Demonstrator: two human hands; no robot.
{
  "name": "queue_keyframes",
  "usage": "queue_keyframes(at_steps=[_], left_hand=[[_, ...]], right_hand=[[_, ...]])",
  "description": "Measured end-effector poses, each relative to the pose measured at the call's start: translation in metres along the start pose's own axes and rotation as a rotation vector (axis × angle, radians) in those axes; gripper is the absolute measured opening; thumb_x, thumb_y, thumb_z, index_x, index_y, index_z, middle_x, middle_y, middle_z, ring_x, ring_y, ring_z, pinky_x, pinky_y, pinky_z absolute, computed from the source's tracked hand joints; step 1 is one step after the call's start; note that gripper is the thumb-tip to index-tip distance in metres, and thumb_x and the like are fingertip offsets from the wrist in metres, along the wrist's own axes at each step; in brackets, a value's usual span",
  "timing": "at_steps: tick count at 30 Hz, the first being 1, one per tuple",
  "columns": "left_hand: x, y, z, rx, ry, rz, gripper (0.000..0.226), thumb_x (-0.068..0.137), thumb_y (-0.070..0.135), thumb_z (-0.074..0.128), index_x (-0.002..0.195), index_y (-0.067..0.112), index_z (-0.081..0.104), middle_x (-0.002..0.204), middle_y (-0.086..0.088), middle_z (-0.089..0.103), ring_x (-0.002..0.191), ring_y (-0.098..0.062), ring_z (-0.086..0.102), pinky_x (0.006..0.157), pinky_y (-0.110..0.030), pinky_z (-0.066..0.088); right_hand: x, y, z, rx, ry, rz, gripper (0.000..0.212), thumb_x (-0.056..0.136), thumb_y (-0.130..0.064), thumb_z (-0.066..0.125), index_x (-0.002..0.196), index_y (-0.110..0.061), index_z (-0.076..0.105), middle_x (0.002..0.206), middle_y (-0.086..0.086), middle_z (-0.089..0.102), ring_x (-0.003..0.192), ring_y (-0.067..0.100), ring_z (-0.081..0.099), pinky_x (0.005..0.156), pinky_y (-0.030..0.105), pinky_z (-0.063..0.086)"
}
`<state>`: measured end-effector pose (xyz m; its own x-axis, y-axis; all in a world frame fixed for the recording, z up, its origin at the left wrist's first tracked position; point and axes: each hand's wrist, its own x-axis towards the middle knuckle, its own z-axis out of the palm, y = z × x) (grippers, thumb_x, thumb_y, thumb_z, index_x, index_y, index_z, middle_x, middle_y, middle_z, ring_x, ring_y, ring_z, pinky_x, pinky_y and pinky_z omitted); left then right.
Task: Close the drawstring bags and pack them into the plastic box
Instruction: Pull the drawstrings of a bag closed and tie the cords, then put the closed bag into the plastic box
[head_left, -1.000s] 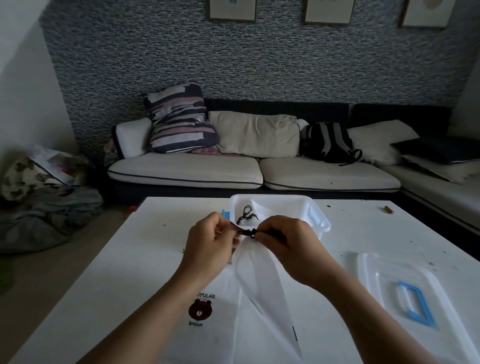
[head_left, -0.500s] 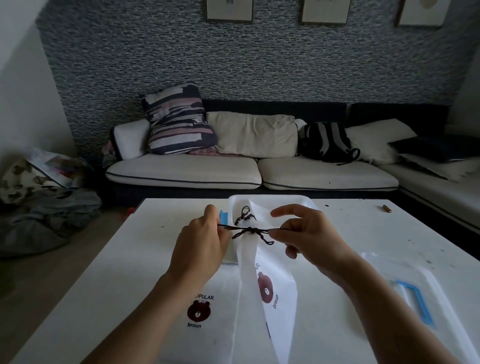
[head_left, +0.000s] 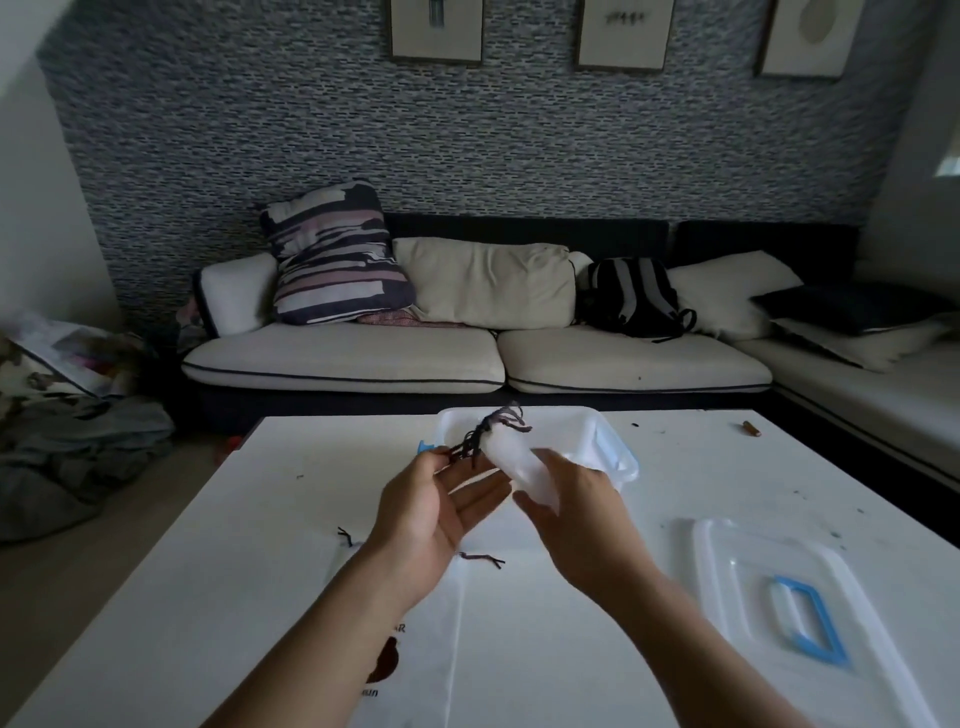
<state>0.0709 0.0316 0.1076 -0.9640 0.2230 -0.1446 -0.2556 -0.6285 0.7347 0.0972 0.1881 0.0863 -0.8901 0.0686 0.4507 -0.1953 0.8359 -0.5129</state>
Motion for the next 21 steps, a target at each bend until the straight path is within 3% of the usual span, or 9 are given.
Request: queue_keyframes(at_steps=[1, 4, 7, 8, 10, 12, 14, 18, 21], left_hand=[[0.002, 0.0, -0.001, 0.017, -0.012, 0.015, 0.023, 0.102, 0.011, 0.04, 0.099, 0.003, 0.061, 0.099, -0.023, 0.073, 0.086, -0.035, 0.074, 0.074, -0.041, 0.062], [0.013, -0.001, -0.008, 0.222, 0.028, 0.146, 0.01, 0.095, 0.022, 0.053, 0.101, 0.016, 0.059, 0.113, -0.012, 0.071, 0.112, -0.03, 0.066, 0.097, -0.045, 0.053], [0.022, 0.006, -0.021, 0.681, 0.141, 0.219, 0.07, 0.062, 0.062, 0.073, 0.121, 0.033, 0.05, 0.128, 0.01, 0.055, 0.117, -0.01, 0.054, 0.103, -0.038, 0.045], [0.024, 0.009, -0.023, 0.675, 0.115, 0.119, 0.086, 0.053, 0.065, 0.08, 0.127, 0.032, 0.048, 0.128, 0.009, 0.054, 0.115, -0.012, 0.055, 0.099, -0.039, 0.048], [0.027, 0.012, -0.027, 0.46, -0.028, -0.154, 0.085, 0.055, 0.054, 0.087, 0.127, 0.019, 0.057, 0.125, -0.003, 0.065, 0.106, -0.023, 0.065, 0.091, -0.044, 0.054], [0.03, 0.012, -0.027, 0.274, -0.096, -0.202, 0.048, 0.071, 0.03, 0.08, 0.114, 0.011, 0.068, 0.108, -0.01, 0.074, 0.087, -0.024, 0.072, 0.081, -0.041, 0.056], [0.04, 0.009, -0.025, 0.211, -0.05, -0.031, 0.022, 0.083, 0.008, 0.07, 0.105, 0.011, 0.07, 0.095, -0.008, 0.075, 0.075, -0.017, 0.072, 0.071, -0.033, 0.059], [0.064, 0.011, -0.022, 0.316, 0.098, 0.27, 0.022, 0.091, -0.006, 0.063, 0.109, 0.007, 0.066, 0.089, -0.009, 0.072, 0.061, -0.011, 0.069, 0.058, -0.023, 0.059], [0.088, 0.002, -0.033, 0.442, 0.137, 0.346, 0.019, 0.092, -0.001, 0.065, 0.108, 0.009, 0.065, 0.095, -0.008, 0.073, 0.071, -0.014, 0.071, 0.063, -0.027, 0.057]], right_hand=[[0.002, 0.004, 0.0, 0.004, 0.038, 0.006, 0.004, 0.094, -0.029, 0.062, 0.091, -0.027, 0.062, 0.077, -0.007, 0.064, 0.071, 0.022, 0.057, 0.062, 0.031, 0.044], [0.01, -0.002, -0.006, 0.316, 0.087, 0.133, 0.036, 0.094, -0.029, 0.066, 0.064, -0.011, 0.061, 0.05, -0.004, 0.051, 0.048, 0.012, 0.043, 0.052, 0.027, 0.037], [0.027, -0.024, -0.015, 1.179, 0.07, 0.343, 0.024, 0.093, -0.023, 0.07, 0.095, 0.0, 0.073, 0.087, 0.018, 0.075, 0.076, 0.024, 0.07, 0.072, 0.038, 0.058], [0.034, -0.027, -0.018, 1.372, 0.05, 0.396, 0.025, 0.093, -0.02, 0.069, 0.103, 0.002, 0.071, 0.099, 0.021, 0.075, 0.087, 0.029, 0.072, 0.081, 0.042, 0.059], [0.049, -0.022, -0.014, 1.567, 0.003, 0.476, 0.032, 0.095, -0.019, 0.066, 0.116, 0.004, 0.066, 0.113, 0.021, 0.072, 0.106, 0.032, 0.07, 0.096, 0.047, 0.054], [0.058, -0.014, -0.003, 1.58, -0.052, 0.512, 0.037, 0.097, -0.019, 0.063, 0.125, 0.005, 0.061, 0.122, 0.023, 0.068, 0.115, 0.035, 0.066, 0.103, 0.05, 0.05], [0.065, -0.004, 0.008, 1.494, -0.073, 0.541, 0.039, 0.097, -0.019, 0.062, 0.129, 0.004, 0.058, 0.126, 0.025, 0.065, 0.116, 0.036, 0.064, 0.105, 0.051, 0.048], [0.082, 0.014, 0.007, 1.172, 0.108, 0.624, 0.043, 0.085, -0.017, 0.077, 0.122, -0.002, 0.062, 0.116, 0.022, 0.07, 0.096, 0.028, 0.07, 0.087, 0.043, 0.058], [0.094, 0.029, 0.012, 1.099, 0.315, 0.677, 0.069, 0.074, -0.006, 0.084, 0.132, -0.017, 0.049, 0.112, 0.014, 0.065, 0.094, 0.025, 0.07, 0.079, 0.036, 0.06]])
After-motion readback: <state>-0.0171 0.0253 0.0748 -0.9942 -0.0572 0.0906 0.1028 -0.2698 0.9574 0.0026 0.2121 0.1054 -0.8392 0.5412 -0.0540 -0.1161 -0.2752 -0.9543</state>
